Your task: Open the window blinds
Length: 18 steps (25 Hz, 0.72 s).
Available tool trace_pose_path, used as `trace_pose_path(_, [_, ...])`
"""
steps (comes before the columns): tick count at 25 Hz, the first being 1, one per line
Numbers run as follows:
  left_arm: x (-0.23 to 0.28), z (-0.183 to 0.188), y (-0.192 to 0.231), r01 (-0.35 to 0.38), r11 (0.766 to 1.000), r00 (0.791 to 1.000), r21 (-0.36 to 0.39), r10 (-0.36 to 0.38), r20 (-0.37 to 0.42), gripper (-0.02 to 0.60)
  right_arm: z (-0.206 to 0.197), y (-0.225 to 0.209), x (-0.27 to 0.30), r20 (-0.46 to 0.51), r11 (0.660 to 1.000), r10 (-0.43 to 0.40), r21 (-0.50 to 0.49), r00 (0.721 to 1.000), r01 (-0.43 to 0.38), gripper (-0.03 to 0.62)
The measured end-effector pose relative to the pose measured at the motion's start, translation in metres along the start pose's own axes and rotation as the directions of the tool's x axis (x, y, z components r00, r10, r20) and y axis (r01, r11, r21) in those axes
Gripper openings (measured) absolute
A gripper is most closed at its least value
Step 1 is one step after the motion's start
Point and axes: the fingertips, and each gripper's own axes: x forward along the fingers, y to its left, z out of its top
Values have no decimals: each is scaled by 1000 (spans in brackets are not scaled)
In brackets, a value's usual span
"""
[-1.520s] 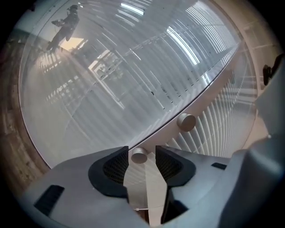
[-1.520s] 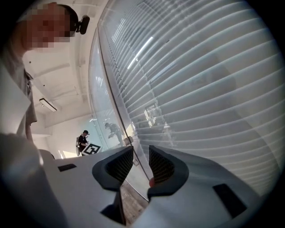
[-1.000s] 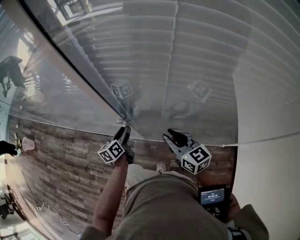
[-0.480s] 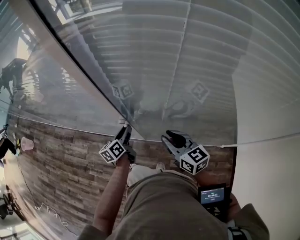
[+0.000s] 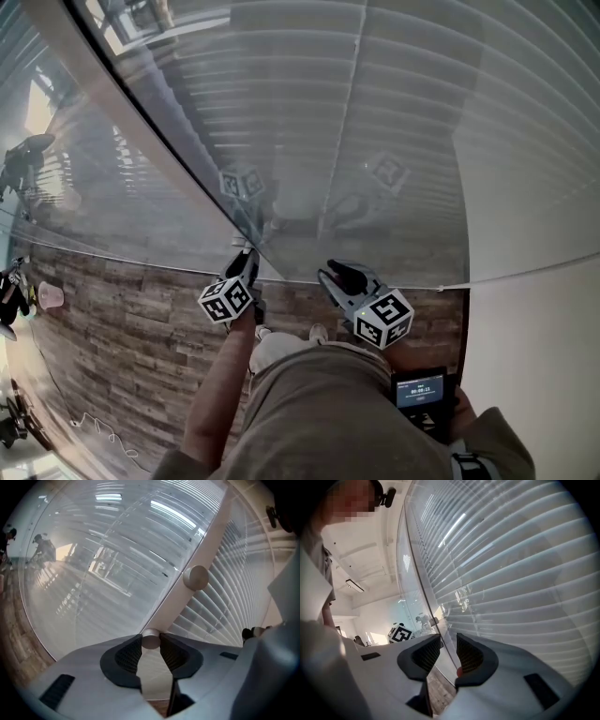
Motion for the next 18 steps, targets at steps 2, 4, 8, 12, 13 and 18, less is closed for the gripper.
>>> trace_pose_path(2, [1, 2, -1, -16, 999, 1000, 51, 16, -4, 135, 0, 1, 0, -2, 1000, 1, 1, 1000, -1, 115])
trace_pose_path(4, [2, 4, -1, -36, 993, 999, 115, 36, -3, 135, -1, 3, 0, -5, 1000, 6, 1, 1000, -6, 115])
trace_pose_path(8, [5, 6, 0, -78, 971, 997, 226, 78, 6, 133, -4, 3, 0, -10, 1000, 10, 2, 1000, -10, 115])
trace_pose_path(12, [8, 7, 2, -123, 944, 992, 308, 121, 25, 133, -3, 1, -1, -5, 1000, 5, 6, 1000, -5, 114])
trace_pose_path(13, [8, 8, 3, -137, 933, 991, 333, 133, 34, 133, -3, 0, -1, -4, 1000, 3, 6, 1000, -3, 114])
trace_pose_path(18, [9, 10, 7, -214, 863, 976, 457, 201, 77, 133, -5, 0, -1, -3, 1000, -1, 16, 1000, 1, 115])
